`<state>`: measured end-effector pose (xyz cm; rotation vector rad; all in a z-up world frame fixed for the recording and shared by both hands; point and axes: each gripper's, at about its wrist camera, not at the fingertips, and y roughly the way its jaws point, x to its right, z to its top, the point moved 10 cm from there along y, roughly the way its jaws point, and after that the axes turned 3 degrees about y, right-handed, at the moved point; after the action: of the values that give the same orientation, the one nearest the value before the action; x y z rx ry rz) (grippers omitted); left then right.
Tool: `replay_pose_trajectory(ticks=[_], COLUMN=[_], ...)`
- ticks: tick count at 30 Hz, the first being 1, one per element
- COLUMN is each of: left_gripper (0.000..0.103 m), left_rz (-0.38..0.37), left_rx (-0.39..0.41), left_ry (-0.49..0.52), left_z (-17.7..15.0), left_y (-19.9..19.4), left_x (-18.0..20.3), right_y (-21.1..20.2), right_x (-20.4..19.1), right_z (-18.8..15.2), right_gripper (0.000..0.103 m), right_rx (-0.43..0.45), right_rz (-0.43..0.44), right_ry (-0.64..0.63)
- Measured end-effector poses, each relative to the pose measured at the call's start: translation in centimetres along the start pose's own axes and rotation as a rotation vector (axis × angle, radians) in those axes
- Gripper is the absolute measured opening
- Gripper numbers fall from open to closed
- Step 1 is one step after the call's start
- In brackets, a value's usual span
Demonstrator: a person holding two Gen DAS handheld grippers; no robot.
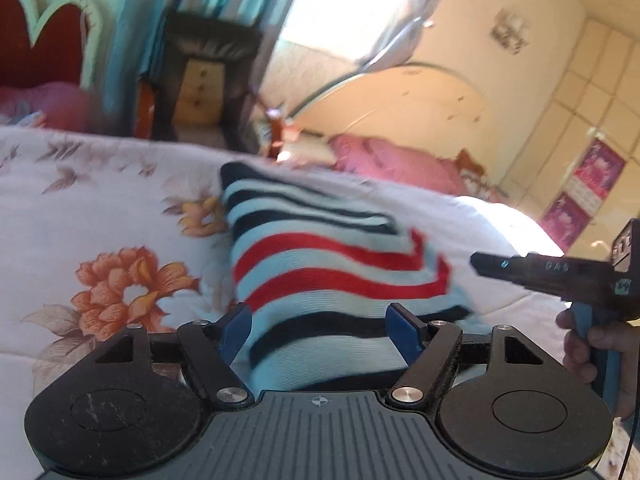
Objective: Fold small clothes
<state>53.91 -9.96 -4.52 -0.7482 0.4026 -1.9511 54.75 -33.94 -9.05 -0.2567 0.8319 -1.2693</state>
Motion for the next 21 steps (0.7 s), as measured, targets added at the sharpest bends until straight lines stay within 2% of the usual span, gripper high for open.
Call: replay_pose_trajectory(ticks=[3, 5, 6, 8, 10, 11, 15, 17, 19, 21], left_gripper=[0.073, 0.073, 0.073, 0.073, 0.073, 0.073, 0.072, 0.072, 0.073, 0.073], left_rz=[-0.051, -0.094, -0.092, -0.057, -0.040, -0.030, -0.006, -0.001, -0.013, -0.012], left_rx=[0.044, 0.026, 0.004, -0.046, -0.057, -0.057, -0.051, -0.049, -0.046, 0.032], left_ry=[0.117, 0.171, 0.192, 0.240, 0.256, 0.267, 0.304, 0.316, 0.309, 0.281], left_z=[-0.6, -2.0, -2.8, -4.7, -6.0, -6.6, -7.8, -8.0, -7.2, -4.5], left_y=[-1.5, -1.9, -1.8, -1.4, -1.6, -1.8, -2.1, -2.2, -3.0, -4.2], left_x=[2.7, 4.3, 4.7, 4.8, 4.5, 4.5, 4.5, 4.5, 4.6, 3.9], right_y=[-3.1, -4.5, -4.9, -5.2, -4.9, -4.8, -4.8, -4.5, -4.4, -5.3], right_x=[-2.7, -4.1, -4.7, -5.0, -4.2, -3.8, -2.7, -2.4, -2.2, -2.3], right_z=[-1.8, -3.5, -4.5, -6.4, -8.4, -9.1, -11.1, -11.3, -11.0, -9.6], right_gripper=[0.015, 0.012, 0.011, 0.008, 0.001, 0.000, 0.000, 0.008, 0.010, 0.015], right_rx=[-0.027, -0.055, -0.072, -0.103, -0.148, -0.160, -0.160, -0.147, -0.157, -0.136], right_rz=[0.076, 0.099, 0.106, 0.074, 0.004, -0.025, -0.075, -0.085, -0.084, -0.087], right_ry=[-0.090, -0.141, -0.168, -0.230, -0.277, -0.290, -0.296, -0.302, -0.280, -0.263])
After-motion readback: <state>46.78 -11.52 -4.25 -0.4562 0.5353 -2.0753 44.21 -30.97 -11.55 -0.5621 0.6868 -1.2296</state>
